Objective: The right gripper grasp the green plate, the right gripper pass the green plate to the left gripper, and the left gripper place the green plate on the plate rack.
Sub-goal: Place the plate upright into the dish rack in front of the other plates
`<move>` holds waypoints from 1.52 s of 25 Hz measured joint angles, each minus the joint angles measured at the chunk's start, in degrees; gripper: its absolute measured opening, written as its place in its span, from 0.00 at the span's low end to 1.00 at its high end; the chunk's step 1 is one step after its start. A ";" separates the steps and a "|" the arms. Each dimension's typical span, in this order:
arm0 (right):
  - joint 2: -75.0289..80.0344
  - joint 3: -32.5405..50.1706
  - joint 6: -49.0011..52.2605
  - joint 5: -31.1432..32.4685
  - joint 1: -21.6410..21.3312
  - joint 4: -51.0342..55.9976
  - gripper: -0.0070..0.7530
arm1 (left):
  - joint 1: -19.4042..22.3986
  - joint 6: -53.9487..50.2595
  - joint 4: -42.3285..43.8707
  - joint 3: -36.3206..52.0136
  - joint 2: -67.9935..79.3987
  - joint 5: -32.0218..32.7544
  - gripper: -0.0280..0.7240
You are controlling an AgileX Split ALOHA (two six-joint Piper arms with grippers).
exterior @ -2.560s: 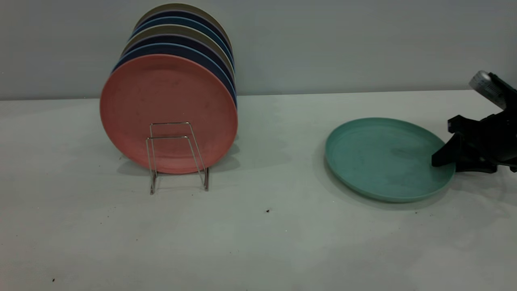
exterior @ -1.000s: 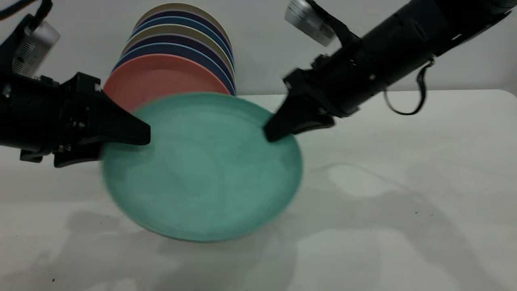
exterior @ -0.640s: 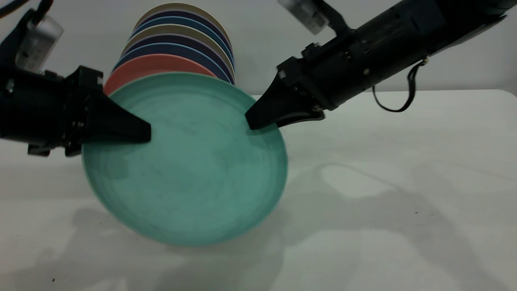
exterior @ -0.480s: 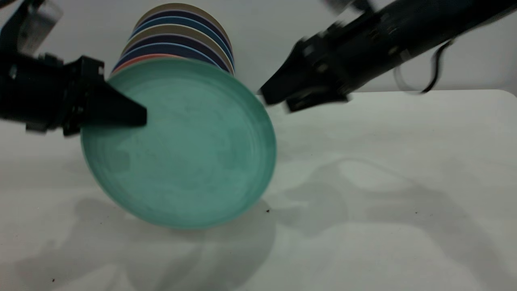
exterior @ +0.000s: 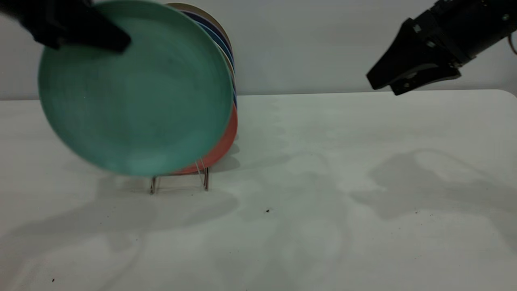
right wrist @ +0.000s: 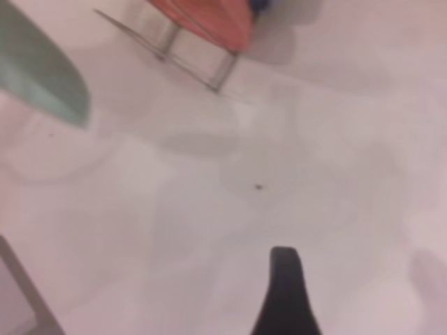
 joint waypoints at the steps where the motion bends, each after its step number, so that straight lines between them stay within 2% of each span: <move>1: 0.00 0.00 0.39 -0.54 -0.22 -0.80 0.79 | 0.00 3.02 0.18 -1.62 0.00 0.53 0.18; 4: 0.00 0.00 0.71 -2.02 -0.33 -2.20 0.78 | 0.00 10.19 -1.56 -4.80 0.00 1.10 0.18; 7: 0.00 0.00 0.76 -2.89 -0.33 -2.36 0.77 | 0.00 12.85 -3.82 -5.68 0.00 0.20 0.18; 26: 0.00 0.00 0.76 -3.66 -0.44 -2.43 0.77 | -0.16 12.93 -0.13 -5.73 5.09 -6.76 0.18; 38: 0.00 0.00 0.77 -3.66 -0.44 -2.43 0.77 | -4.22 12.93 -0.18 -5.92 12.16 -10.71 0.18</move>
